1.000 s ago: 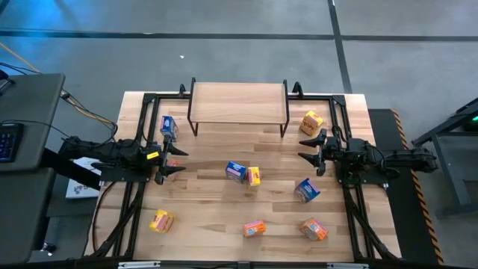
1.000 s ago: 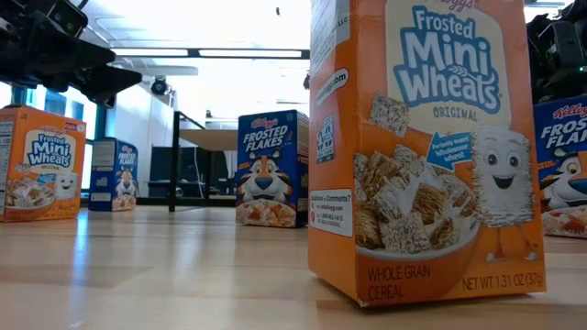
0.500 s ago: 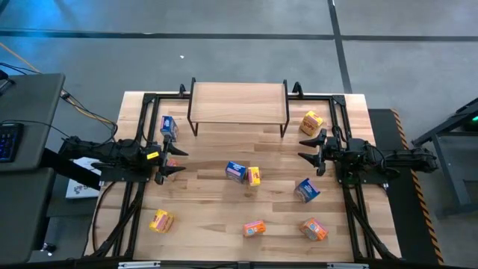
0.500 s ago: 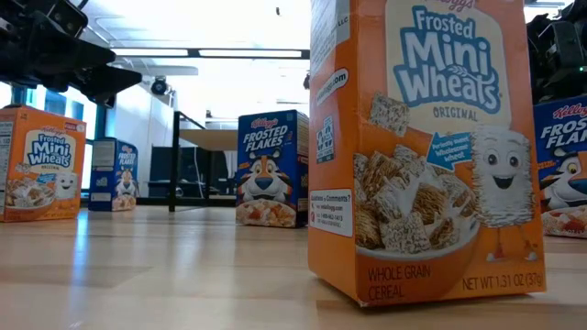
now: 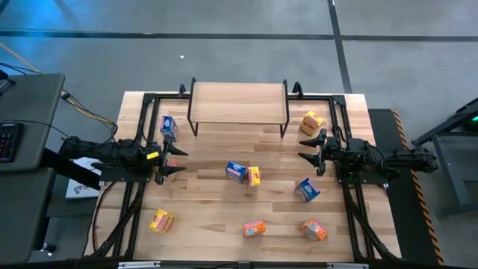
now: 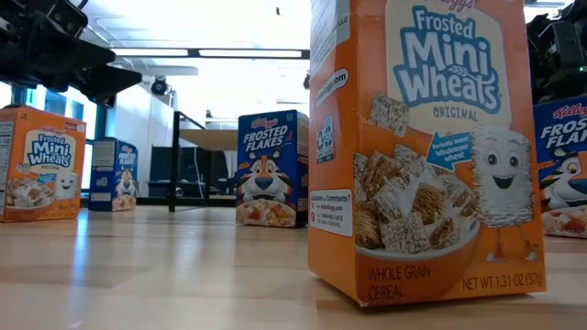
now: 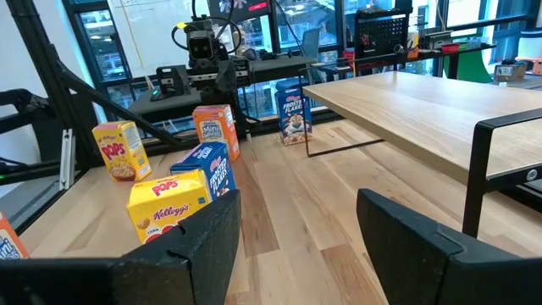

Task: Stack cereal on shelf

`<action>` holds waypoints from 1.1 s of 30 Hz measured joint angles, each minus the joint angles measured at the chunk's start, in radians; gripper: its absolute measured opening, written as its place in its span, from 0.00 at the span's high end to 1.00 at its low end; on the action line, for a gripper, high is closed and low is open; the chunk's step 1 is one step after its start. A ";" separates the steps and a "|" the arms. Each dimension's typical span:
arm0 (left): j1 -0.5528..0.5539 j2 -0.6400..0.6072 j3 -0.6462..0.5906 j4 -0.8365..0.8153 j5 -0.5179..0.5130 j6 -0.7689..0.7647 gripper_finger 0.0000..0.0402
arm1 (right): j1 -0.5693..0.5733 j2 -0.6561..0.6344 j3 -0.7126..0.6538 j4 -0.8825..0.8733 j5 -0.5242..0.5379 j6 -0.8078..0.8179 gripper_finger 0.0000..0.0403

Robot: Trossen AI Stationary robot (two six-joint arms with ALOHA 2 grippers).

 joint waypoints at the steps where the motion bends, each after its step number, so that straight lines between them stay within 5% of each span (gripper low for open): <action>1: 0.000 0.000 0.000 0.000 0.000 0.000 0.39 | 0.000 0.000 0.000 0.000 0.000 0.000 0.43; 23: 0.000 0.000 0.000 0.013 -0.036 -0.019 0.39 | 0.000 0.000 0.000 0.000 0.000 0.000 0.43; 33: 0.000 0.000 0.000 0.102 -0.251 -0.293 0.39 | 0.000 0.000 0.000 0.000 0.000 0.000 0.43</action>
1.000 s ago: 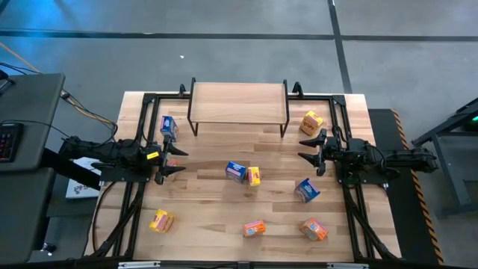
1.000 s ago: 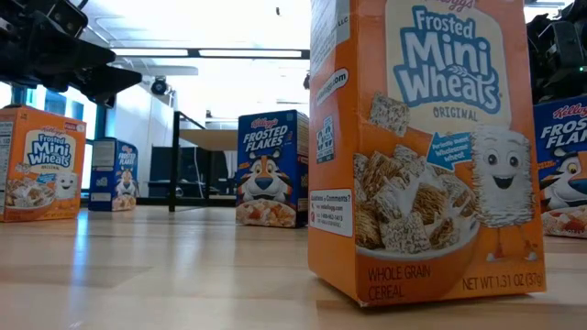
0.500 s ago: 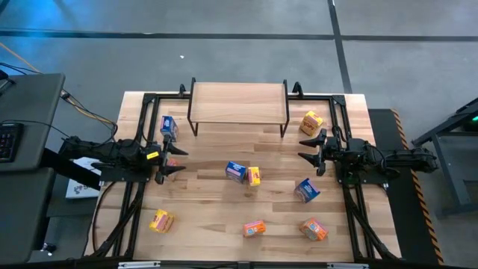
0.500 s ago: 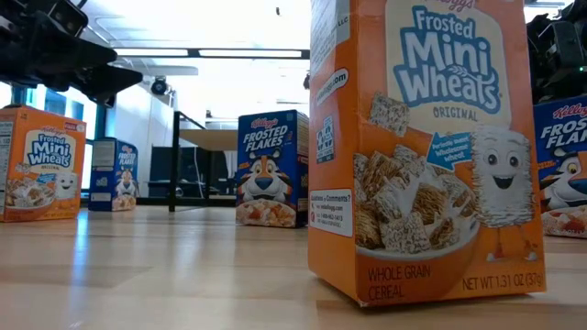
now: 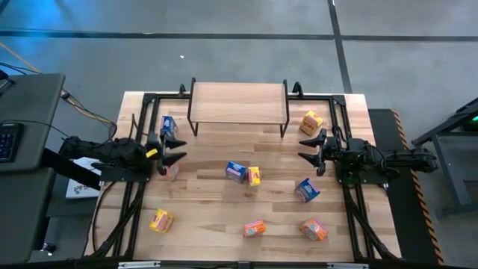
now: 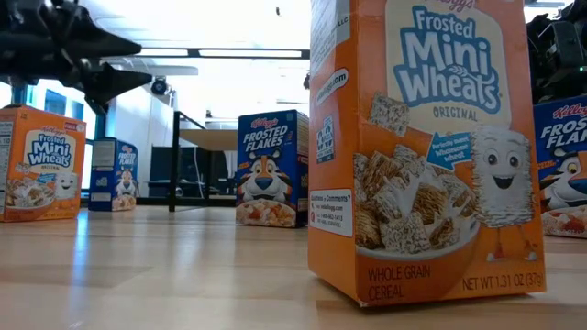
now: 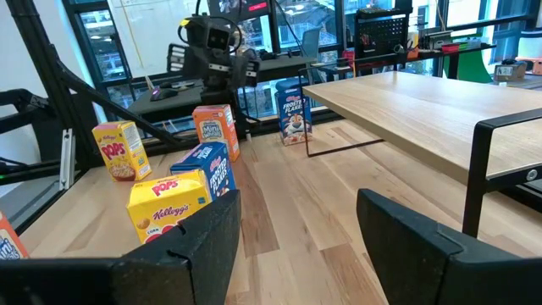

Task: Stack cereal on shelf
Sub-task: Put the top left orange cereal box on the shelf

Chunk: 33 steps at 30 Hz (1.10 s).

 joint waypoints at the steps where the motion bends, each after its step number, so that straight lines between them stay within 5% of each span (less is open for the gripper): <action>1: 0.000 0.000 0.000 0.012 -0.007 -0.013 0.39 | 0.000 0.000 0.000 0.000 0.000 0.000 0.43; 15: 0.000 0.044 0.122 0.011 0.005 0.004 0.39 | 0.000 0.000 0.000 0.000 0.000 0.000 0.43; 33: 0.000 0.395 0.668 -0.391 0.001 -0.239 0.39 | 0.000 0.000 0.000 0.000 0.000 0.000 0.43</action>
